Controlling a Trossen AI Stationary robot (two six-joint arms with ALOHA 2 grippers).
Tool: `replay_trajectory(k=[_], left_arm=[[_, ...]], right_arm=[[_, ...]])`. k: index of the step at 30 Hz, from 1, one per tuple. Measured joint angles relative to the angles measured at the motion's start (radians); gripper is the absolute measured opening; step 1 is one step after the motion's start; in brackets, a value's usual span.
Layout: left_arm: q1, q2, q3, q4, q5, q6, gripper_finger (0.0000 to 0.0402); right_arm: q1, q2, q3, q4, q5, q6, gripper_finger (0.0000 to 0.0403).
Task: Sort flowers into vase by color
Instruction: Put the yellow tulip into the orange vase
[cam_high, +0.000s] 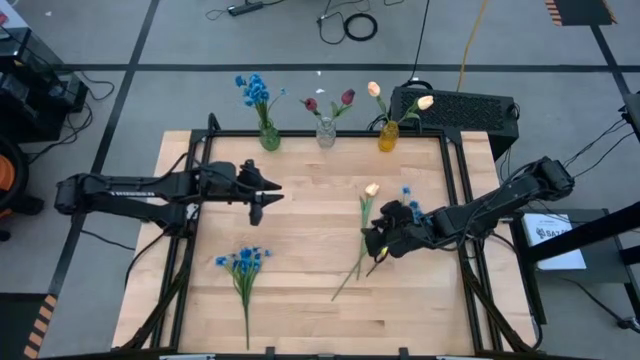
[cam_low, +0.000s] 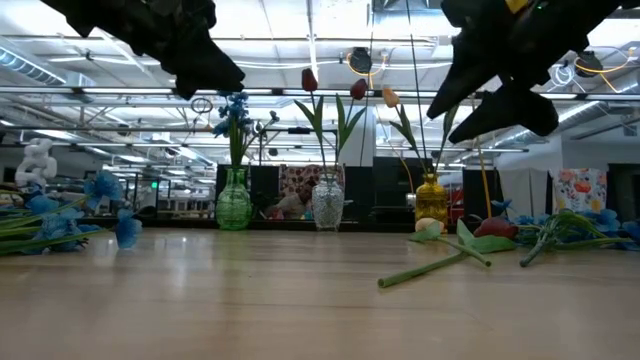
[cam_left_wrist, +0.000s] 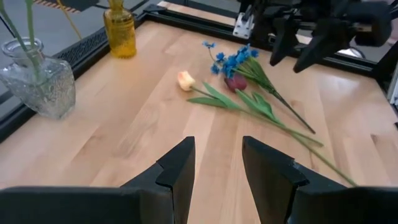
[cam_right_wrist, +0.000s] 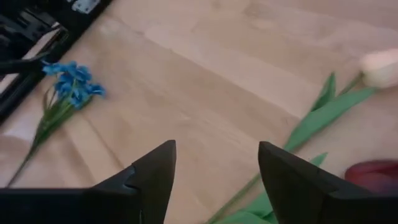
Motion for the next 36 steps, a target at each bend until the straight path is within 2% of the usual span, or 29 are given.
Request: replay_trajectory(k=[7,13,23,36], left_arm=[[0.0,0.014,0.0,0.016,-0.016,-0.004,0.014],[0.0,0.013,0.0,0.019,-0.016,-0.009,0.014],[0.0,0.013,0.0,0.02,-0.016,-0.009,0.014],[0.0,0.013,0.0,0.013,-0.016,-0.005,0.014]], right_arm=[[-0.041,0.093,0.002,0.033,-0.102,0.061,0.0246],[-0.063,0.18,0.008,0.028,-0.171,0.106,0.0247],[-0.075,0.322,0.117,-0.029,-0.175,0.113,0.0227],[-0.117,0.48,0.164,-0.127,-0.176,0.178,0.021]])
